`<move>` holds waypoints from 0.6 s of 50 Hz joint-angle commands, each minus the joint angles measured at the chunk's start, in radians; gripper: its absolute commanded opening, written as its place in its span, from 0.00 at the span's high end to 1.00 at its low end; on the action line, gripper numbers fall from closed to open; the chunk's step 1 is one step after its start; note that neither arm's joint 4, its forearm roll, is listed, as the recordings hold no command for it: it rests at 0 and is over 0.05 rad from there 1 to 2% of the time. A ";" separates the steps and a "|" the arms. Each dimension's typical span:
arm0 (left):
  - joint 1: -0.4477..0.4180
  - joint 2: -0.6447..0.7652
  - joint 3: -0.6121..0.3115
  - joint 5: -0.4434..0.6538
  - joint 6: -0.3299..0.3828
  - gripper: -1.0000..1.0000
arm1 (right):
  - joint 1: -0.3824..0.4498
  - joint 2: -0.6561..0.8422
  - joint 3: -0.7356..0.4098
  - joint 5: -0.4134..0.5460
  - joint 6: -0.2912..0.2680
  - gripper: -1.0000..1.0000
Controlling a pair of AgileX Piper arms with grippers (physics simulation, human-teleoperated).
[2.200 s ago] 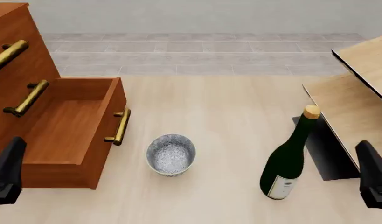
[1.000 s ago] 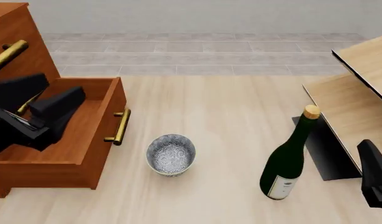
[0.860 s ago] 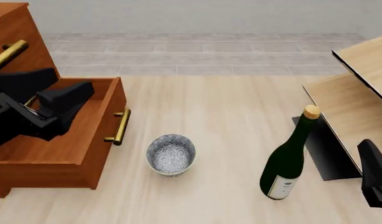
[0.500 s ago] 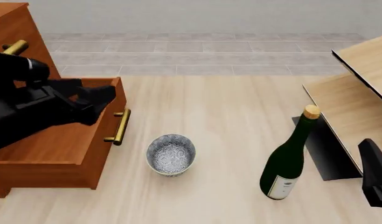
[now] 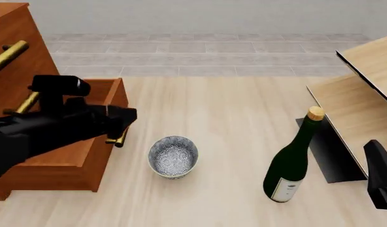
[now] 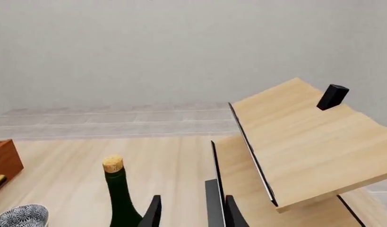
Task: Put the bowl on top of the cabinet.
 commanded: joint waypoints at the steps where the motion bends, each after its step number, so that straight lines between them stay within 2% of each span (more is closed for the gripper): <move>1: -0.021 0.061 0.019 -0.024 -0.040 0.00 | -0.002 0.000 0.002 -0.007 0.006 0.00; 8: -0.029 0.110 0.023 -0.038 -0.080 0.00 | -0.004 0.000 0.003 -0.010 0.009 0.00; 18: -0.022 0.162 0.031 -0.069 -0.084 0.00 | -0.007 0.000 0.000 -0.010 0.016 0.00; 30: -0.054 0.210 0.020 -0.085 -0.119 0.00 | -0.007 0.000 -0.002 -0.009 0.022 0.00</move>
